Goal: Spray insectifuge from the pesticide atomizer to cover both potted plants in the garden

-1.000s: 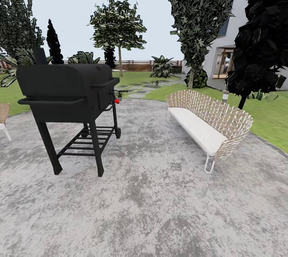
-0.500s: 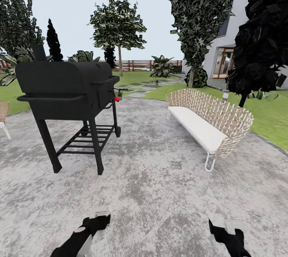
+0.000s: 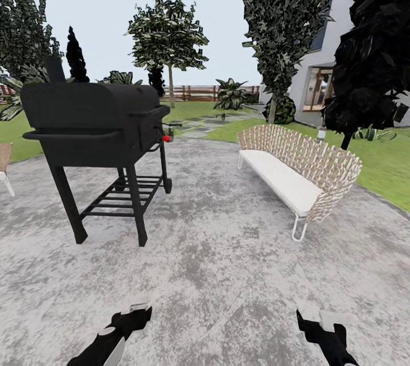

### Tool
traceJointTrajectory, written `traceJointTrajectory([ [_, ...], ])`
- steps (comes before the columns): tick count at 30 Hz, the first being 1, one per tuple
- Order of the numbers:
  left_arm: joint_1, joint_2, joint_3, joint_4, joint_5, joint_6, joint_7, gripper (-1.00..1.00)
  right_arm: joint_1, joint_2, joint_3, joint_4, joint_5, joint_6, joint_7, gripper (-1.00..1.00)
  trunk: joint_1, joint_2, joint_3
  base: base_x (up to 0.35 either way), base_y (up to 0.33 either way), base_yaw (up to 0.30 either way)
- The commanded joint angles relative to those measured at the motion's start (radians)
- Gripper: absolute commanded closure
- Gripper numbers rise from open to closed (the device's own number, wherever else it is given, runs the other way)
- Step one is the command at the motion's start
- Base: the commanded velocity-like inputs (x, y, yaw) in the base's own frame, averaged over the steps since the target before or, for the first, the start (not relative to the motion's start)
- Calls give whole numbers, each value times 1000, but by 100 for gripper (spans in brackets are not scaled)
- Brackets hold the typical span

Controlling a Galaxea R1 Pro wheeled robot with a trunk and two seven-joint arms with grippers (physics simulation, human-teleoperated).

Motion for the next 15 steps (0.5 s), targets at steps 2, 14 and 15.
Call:
traceJointTrajectory([
  [2, 0, 0, 0, 0, 11, -1, 0, -100, -1, 0, 1, 0, -1, -3, -1, -100, 8, -15, -7, 0, 0, 0],
  [14, 1, 2, -1, 0, 11, -2, 0, -100, 0, 32, 5, 1, 9, -4, -5, -100, 54, -99, -42, 0, 0, 19],
  [15, 1, 2, -1, 0, 11, -2, 0, -100, 0, 34, 5, 1, 9, -4, -5, -100, 57, -106, -44, 0, 0, 96],
])
